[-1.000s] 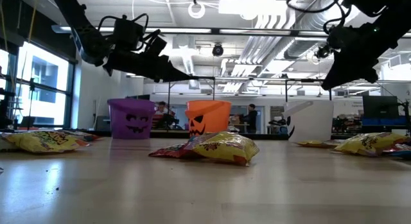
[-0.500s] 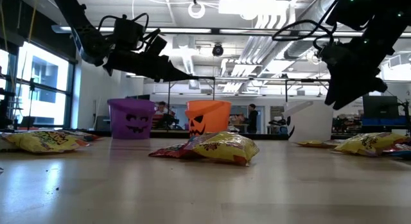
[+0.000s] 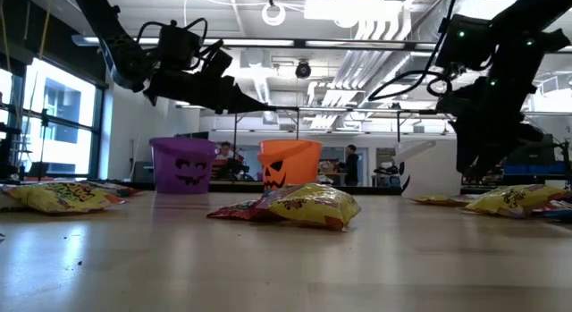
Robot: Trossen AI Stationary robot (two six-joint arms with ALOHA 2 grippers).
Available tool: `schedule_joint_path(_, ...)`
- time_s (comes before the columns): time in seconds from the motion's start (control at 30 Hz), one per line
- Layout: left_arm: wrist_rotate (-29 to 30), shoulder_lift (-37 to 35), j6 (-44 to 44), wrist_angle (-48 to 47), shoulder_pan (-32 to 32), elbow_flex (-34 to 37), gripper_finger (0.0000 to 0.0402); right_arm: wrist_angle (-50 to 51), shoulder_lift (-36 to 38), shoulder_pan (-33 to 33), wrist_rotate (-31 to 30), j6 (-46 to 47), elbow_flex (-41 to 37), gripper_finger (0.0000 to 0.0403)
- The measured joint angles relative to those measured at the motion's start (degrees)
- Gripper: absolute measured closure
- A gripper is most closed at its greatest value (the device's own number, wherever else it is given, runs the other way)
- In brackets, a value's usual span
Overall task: Sort candy
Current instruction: Put the white chocolate bar into the white bucket
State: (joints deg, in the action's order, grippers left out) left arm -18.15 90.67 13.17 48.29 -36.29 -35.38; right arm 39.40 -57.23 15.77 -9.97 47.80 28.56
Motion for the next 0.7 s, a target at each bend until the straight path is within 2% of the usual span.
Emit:
schedule_joint_path(0.37, 0.0, 0.0, 0.42, -0.28, 0.0, -0.02, 0.0401, -13.17, -6.04, 0.0, 3.53, -3.11, 0.0, 0.021)
schedule_joint_path(0.7, 0.0, 0.0, 0.46, -0.35, 0.0, -0.02, 0.0401, -14.7, -8.06, 0.0, 3.55, -4.77, 0.0, 0.021)
